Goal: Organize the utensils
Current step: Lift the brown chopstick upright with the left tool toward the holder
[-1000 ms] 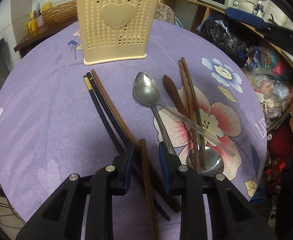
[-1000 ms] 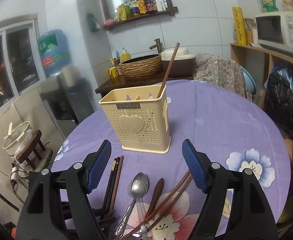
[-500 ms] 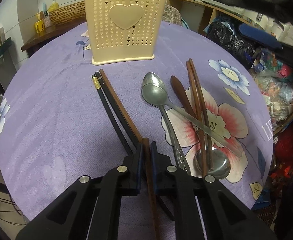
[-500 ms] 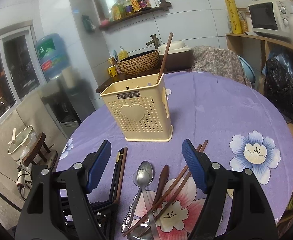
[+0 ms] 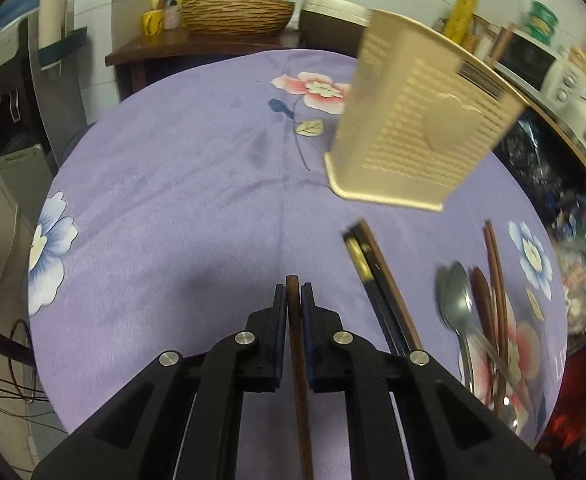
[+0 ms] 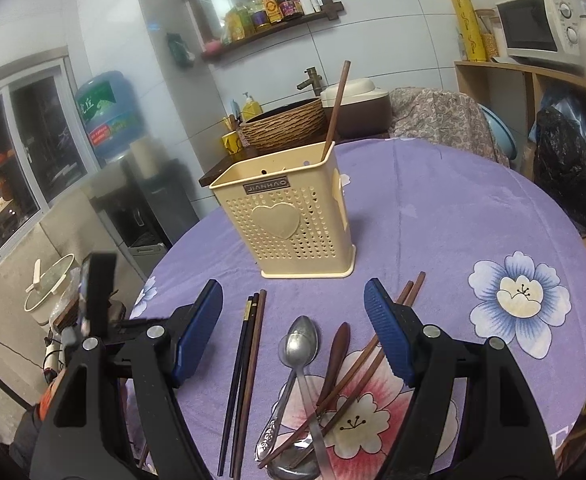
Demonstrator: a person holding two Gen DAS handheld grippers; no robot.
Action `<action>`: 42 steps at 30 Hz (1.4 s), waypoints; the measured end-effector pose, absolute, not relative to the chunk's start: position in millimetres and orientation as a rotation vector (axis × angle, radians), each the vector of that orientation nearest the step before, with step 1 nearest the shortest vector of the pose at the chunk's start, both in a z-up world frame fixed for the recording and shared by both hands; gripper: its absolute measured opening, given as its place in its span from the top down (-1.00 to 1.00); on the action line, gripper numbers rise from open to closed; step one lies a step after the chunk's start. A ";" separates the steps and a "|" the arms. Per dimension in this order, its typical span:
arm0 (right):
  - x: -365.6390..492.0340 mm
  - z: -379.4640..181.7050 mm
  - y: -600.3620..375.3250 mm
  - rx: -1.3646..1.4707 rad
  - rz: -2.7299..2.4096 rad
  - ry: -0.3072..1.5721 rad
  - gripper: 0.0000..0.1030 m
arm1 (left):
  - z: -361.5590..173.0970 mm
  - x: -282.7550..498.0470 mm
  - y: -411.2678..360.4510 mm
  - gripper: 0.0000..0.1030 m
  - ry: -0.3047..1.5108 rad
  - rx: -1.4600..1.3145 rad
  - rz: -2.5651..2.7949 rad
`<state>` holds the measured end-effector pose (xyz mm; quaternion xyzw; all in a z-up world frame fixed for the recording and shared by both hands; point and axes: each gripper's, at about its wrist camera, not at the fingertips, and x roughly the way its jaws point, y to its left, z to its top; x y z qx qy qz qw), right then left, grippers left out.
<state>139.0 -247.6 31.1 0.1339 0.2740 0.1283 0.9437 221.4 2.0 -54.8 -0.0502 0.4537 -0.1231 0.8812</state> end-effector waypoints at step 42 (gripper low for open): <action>127.0 24.1 -242.2 0.281 0.270 0.556 -0.42 | 20.4 212.7 3.2 0.84 0.718 -0.073 -0.224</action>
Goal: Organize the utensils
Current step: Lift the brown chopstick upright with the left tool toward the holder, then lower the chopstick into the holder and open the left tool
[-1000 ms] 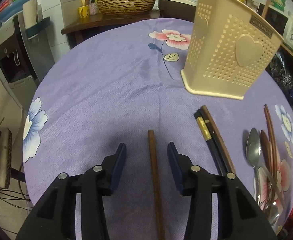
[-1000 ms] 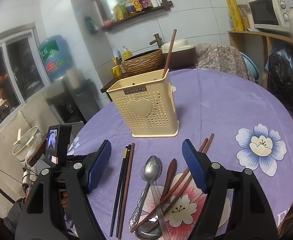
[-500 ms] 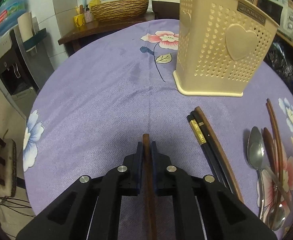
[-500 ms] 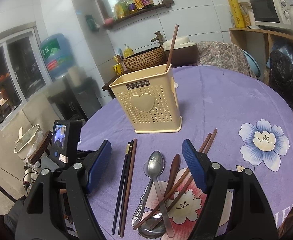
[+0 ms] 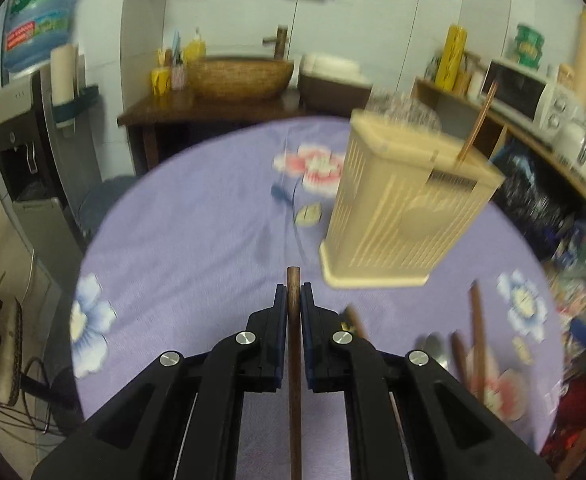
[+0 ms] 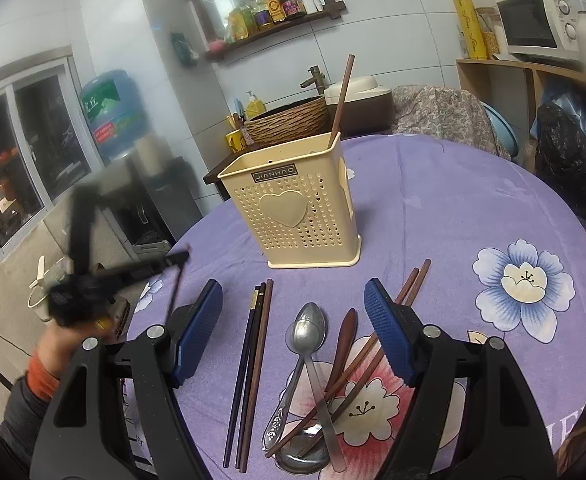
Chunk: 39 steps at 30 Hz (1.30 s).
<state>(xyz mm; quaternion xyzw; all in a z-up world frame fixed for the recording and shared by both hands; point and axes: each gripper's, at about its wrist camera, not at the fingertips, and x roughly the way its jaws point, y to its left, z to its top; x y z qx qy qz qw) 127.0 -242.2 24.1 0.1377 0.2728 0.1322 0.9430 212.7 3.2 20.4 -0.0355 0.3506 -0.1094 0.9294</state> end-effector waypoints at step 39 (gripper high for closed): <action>113.8 22.7 -243.8 0.264 0.267 0.548 -0.42 | 254.8 205.2 -11.2 0.84 0.215 -0.089 -0.339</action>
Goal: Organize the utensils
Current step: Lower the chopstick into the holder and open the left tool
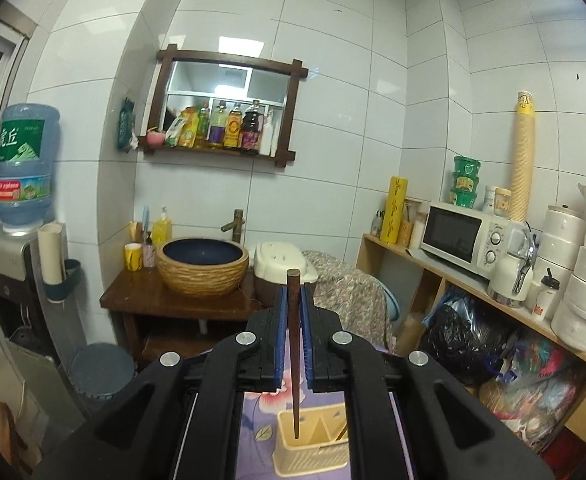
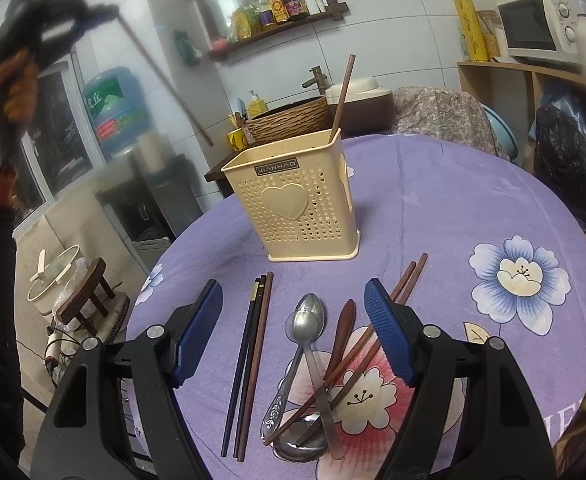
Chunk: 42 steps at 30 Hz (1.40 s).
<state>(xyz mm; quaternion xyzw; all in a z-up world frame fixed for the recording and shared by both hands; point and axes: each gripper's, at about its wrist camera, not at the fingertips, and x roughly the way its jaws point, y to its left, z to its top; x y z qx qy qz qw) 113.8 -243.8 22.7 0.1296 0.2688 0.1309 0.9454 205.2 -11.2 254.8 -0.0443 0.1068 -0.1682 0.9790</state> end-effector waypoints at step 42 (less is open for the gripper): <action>121.6 0.2 -273.5 0.202 0.117 0.597 -0.59 | 94.4 224.7 -35.7 -0.19 0.545 -0.033 -0.296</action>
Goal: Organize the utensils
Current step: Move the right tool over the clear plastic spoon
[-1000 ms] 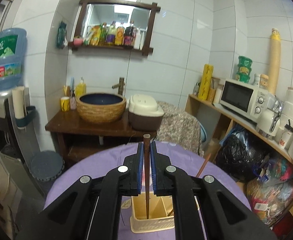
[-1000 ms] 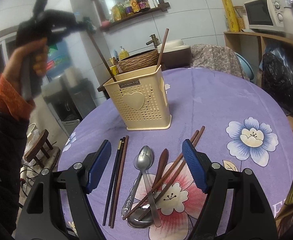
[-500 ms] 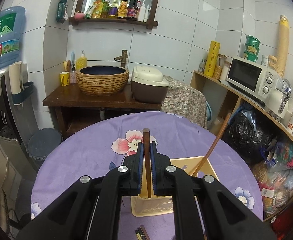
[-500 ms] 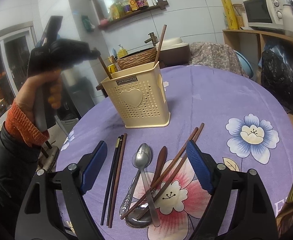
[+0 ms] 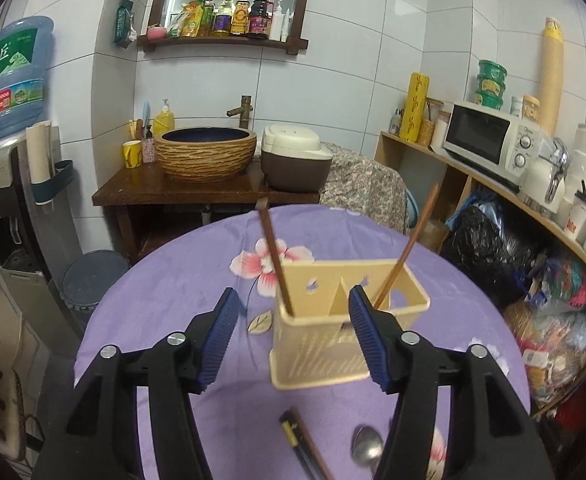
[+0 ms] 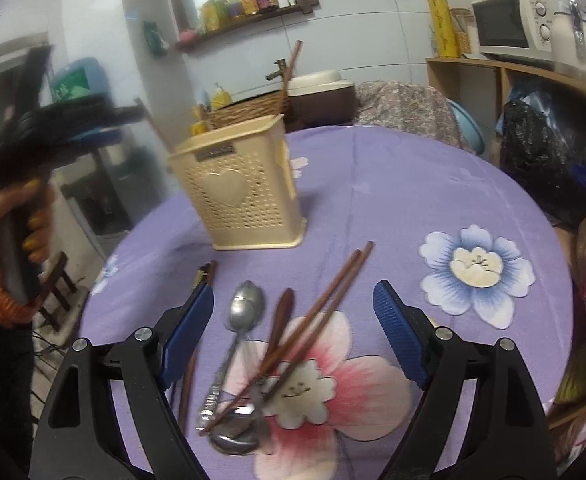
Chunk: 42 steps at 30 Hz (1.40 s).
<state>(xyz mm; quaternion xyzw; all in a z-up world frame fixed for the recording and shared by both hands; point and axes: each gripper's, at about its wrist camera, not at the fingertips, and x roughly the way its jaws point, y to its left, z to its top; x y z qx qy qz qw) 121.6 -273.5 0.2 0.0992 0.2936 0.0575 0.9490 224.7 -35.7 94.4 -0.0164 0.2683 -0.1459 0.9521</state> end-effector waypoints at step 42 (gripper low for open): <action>164.9 -62.1 -179.3 -0.218 0.318 0.865 0.46 | -70.2 160.6 -31.5 -0.06 0.939 0.073 -0.259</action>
